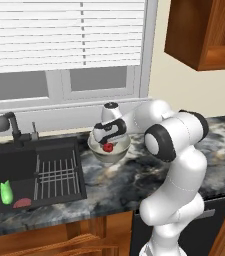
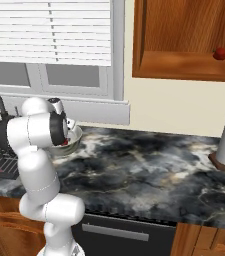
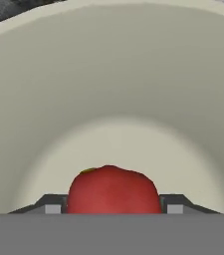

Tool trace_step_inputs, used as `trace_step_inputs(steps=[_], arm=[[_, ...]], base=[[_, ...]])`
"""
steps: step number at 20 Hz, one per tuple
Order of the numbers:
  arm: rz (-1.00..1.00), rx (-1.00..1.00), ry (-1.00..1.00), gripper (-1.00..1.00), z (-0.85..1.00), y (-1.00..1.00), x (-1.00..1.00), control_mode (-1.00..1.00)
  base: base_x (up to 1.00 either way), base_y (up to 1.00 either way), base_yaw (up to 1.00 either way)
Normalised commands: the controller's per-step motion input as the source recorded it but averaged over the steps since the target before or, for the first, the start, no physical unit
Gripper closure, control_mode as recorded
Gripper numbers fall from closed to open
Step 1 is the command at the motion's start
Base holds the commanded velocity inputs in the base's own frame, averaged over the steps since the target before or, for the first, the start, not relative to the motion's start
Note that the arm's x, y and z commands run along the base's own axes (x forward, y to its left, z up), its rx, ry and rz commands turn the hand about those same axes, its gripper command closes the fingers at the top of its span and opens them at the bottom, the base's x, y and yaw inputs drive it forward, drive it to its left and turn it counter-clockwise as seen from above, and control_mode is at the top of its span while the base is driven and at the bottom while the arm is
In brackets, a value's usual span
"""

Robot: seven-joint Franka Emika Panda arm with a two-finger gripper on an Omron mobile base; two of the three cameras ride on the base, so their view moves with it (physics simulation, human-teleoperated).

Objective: Pick the bell peppers from the cabinet and place them in one bowl. Pick the corn from the sink and place it in the other bowl.

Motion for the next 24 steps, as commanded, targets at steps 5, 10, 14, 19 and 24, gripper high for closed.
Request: trace_step_inputs(steps=[5, 10, 14, 19, 24], arm=[[0.00, 0.00, 0.00, -1.00, 0.00, 0.00, 0.00, -1.00], [-0.01, 0.00, 0.00, -1.00, 0.13, -0.01, 0.00, -1.00], [0.00, 0.00, 0.00, -1.00, 0.52, 0.00, -0.02, -1.00], [0.00, 0.00, 0.00, -1.00, 0.42, -0.10, -0.12, -1.00], [0.00, 0.00, 0.00, -1.00, 0.27, -0.24, -0.47, -1.00]], base=[[0.00, 0.00, 0.00], [0.00, 0.00, 0.00], [0.00, 0.00, 0.00], [0.00, 0.00, 0.00], [0.00, 0.00, 0.00]])
